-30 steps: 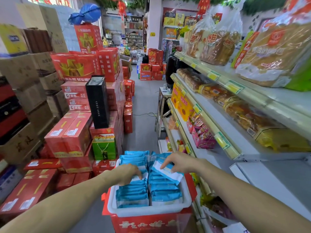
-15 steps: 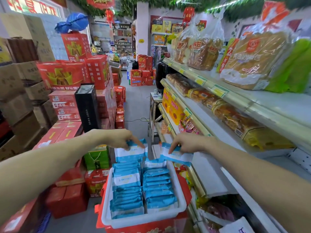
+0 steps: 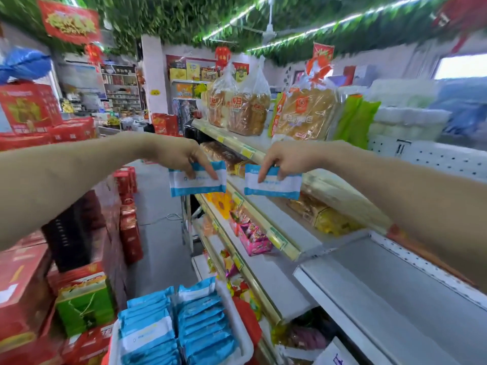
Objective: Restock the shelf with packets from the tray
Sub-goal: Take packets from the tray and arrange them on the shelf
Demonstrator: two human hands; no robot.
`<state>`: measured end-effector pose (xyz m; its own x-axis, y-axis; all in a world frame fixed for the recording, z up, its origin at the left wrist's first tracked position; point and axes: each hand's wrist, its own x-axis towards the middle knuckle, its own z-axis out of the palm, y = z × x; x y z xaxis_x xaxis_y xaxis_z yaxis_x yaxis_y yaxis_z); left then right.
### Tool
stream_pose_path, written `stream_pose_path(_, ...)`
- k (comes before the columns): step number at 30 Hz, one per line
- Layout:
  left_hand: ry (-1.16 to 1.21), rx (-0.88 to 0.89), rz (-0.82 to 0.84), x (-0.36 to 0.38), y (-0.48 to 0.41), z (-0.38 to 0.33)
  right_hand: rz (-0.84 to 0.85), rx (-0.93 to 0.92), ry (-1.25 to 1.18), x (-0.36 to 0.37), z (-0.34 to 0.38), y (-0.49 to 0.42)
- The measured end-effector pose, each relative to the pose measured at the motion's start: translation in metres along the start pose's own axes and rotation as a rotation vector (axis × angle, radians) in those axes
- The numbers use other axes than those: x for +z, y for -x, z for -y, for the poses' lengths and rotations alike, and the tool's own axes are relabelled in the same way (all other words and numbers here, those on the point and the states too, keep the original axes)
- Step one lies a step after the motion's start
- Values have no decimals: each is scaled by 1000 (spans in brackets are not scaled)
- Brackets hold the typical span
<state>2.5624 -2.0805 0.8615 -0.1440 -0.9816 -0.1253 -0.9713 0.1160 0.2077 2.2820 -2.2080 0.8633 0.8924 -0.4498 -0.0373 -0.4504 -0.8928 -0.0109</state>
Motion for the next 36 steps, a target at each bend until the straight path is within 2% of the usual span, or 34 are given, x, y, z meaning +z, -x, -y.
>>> stream_pose_path(7,-32,151,-40,-51,-47,-67,-116,130,-95,-49,-33,65)
stream_pose_path(12,-29,277,-52,-61,-80,-121,-159,263,-69,-64,-59,126)
stream_pose_path(19,-58,485,-38,-53,-130,-200,-169,504,-48,-61,-98,230)
stream_pose_path(28,-7,628,57,-28,-169,-297,-146,776,-87,-32,-124,340)
stream_pose_path(36,-50,738,71,-15,-192,-336,-169,797,-114,-12,-147,364)
